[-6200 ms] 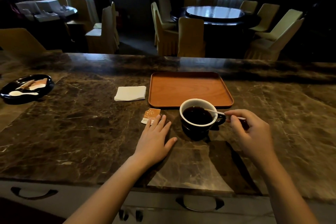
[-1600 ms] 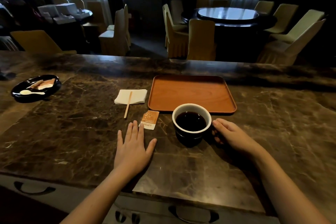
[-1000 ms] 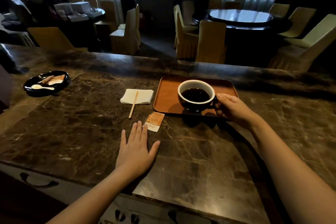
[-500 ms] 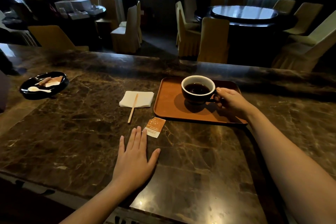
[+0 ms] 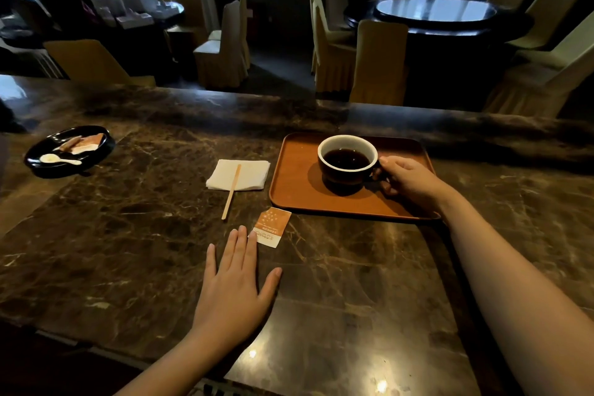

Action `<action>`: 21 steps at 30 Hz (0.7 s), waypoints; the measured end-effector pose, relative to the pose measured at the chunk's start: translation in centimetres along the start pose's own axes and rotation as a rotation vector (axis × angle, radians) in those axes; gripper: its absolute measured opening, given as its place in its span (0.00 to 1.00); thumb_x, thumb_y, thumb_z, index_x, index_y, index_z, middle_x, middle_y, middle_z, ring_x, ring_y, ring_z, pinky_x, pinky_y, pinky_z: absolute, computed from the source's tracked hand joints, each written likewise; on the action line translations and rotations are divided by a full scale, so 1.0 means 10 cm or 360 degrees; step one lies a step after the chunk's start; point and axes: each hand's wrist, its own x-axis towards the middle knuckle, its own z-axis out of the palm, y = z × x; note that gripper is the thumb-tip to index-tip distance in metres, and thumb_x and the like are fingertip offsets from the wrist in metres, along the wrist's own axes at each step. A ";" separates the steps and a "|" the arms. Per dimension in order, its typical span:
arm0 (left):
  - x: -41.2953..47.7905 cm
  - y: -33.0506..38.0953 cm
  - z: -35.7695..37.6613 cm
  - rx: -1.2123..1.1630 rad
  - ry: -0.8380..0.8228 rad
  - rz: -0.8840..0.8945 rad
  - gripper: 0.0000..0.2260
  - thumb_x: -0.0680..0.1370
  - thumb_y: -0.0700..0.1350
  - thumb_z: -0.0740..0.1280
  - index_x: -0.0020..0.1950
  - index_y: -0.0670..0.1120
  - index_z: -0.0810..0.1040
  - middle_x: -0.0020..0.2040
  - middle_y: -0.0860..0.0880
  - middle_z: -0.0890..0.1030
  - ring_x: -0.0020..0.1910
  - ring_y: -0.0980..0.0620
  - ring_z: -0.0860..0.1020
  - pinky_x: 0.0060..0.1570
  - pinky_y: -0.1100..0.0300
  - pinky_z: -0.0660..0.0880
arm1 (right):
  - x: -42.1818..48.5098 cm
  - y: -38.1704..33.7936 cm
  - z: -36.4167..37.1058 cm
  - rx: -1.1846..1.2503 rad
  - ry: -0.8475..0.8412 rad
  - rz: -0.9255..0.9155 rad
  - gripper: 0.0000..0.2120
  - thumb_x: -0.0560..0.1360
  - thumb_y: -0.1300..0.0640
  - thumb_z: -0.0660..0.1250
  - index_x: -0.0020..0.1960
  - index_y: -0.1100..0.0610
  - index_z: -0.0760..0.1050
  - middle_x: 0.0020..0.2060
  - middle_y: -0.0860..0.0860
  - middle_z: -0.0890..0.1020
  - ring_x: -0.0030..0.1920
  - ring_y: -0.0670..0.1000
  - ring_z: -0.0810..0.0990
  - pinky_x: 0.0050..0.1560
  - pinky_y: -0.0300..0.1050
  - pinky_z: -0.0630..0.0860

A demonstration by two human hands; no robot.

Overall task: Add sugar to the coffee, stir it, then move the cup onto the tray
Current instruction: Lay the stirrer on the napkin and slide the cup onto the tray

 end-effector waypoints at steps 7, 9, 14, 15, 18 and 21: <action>0.00 0.01 -0.01 0.0013 -0.0007 -0.0009 0.35 0.71 0.67 0.36 0.73 0.49 0.39 0.74 0.52 0.40 0.71 0.56 0.36 0.69 0.51 0.33 | 0.04 -0.01 0.06 -0.0445 0.0239 -0.0201 0.13 0.80 0.48 0.53 0.48 0.53 0.73 0.32 0.48 0.75 0.24 0.38 0.72 0.25 0.31 0.70; 0.00 0.01 -0.02 0.0023 -0.0014 -0.0012 0.34 0.72 0.67 0.36 0.72 0.49 0.38 0.74 0.51 0.40 0.71 0.56 0.36 0.69 0.52 0.32 | 0.04 -0.03 0.05 -0.0505 0.0216 -0.0206 0.13 0.80 0.49 0.52 0.49 0.54 0.72 0.31 0.47 0.75 0.24 0.39 0.72 0.26 0.33 0.71; 0.00 0.02 -0.04 0.0040 -0.0045 -0.0017 0.34 0.71 0.67 0.35 0.72 0.49 0.36 0.74 0.52 0.39 0.72 0.55 0.35 0.69 0.51 0.32 | 0.09 -0.04 0.01 -0.0620 0.0181 -0.0223 0.15 0.81 0.49 0.51 0.51 0.56 0.72 0.31 0.48 0.75 0.26 0.41 0.72 0.30 0.37 0.71; 0.01 0.03 -0.04 0.0026 -0.0048 -0.0022 0.34 0.71 0.67 0.36 0.72 0.49 0.37 0.74 0.52 0.39 0.72 0.55 0.35 0.69 0.51 0.32 | 0.10 -0.04 0.02 -0.0603 0.0186 -0.0234 0.15 0.81 0.49 0.51 0.51 0.56 0.72 0.30 0.48 0.75 0.25 0.40 0.72 0.30 0.37 0.71; 0.00 0.03 -0.05 0.0021 -0.0055 -0.0019 0.34 0.72 0.67 0.36 0.71 0.50 0.36 0.74 0.52 0.39 0.72 0.55 0.35 0.69 0.51 0.32 | 0.12 -0.01 0.02 -0.0516 0.0217 -0.0264 0.14 0.80 0.49 0.52 0.50 0.55 0.73 0.30 0.47 0.75 0.25 0.40 0.72 0.29 0.35 0.71; 0.00 0.04 -0.07 0.0014 -0.0063 -0.0016 0.34 0.72 0.67 0.36 0.72 0.50 0.36 0.75 0.52 0.39 0.72 0.55 0.35 0.69 0.51 0.32 | 0.13 0.00 0.04 -0.0507 0.0231 -0.0261 0.14 0.80 0.48 0.52 0.49 0.54 0.73 0.30 0.49 0.74 0.27 0.42 0.71 0.31 0.38 0.71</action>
